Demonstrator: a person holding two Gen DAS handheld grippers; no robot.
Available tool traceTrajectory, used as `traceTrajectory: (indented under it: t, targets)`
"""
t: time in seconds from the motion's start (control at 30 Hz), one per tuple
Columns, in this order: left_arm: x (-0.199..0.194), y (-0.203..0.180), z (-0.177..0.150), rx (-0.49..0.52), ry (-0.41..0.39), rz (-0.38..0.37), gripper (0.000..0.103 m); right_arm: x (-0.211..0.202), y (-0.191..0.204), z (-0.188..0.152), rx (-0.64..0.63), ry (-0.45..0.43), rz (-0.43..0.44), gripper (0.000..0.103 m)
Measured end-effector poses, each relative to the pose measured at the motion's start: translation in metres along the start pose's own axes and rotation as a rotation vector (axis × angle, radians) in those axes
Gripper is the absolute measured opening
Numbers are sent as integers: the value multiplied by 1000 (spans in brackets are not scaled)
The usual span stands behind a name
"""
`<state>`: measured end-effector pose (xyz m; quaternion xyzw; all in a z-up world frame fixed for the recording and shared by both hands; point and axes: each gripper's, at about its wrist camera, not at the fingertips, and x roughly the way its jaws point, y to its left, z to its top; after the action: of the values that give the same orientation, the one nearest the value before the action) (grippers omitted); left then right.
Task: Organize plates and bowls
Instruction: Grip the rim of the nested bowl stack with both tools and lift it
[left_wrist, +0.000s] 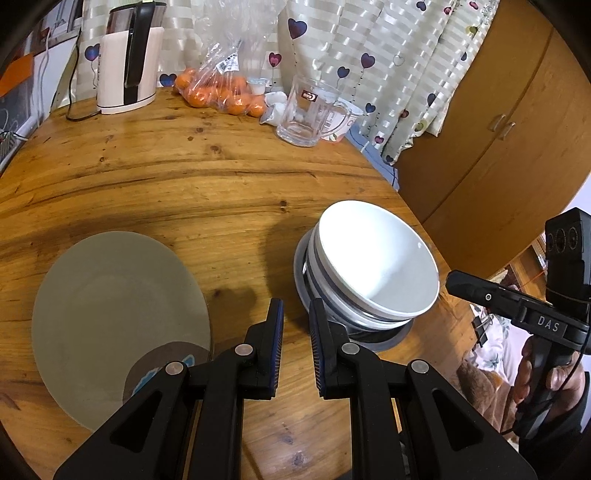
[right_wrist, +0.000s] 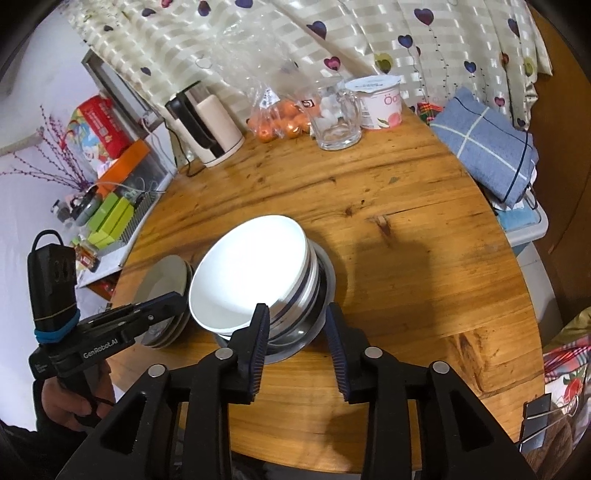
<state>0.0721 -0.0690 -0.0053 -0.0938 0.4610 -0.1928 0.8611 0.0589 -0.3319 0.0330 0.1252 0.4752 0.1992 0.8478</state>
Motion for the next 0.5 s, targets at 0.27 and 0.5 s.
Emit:
traceTrajectory:
  t: [0.27, 0.5]
  targets:
    - [-1, 0, -2, 8, -8, 17, 15, 0, 2, 0, -28, -6, 6, 33]
    - [0, 1, -2, 7, -5, 15, 15, 2, 2, 0, -21, 5, 23, 34]
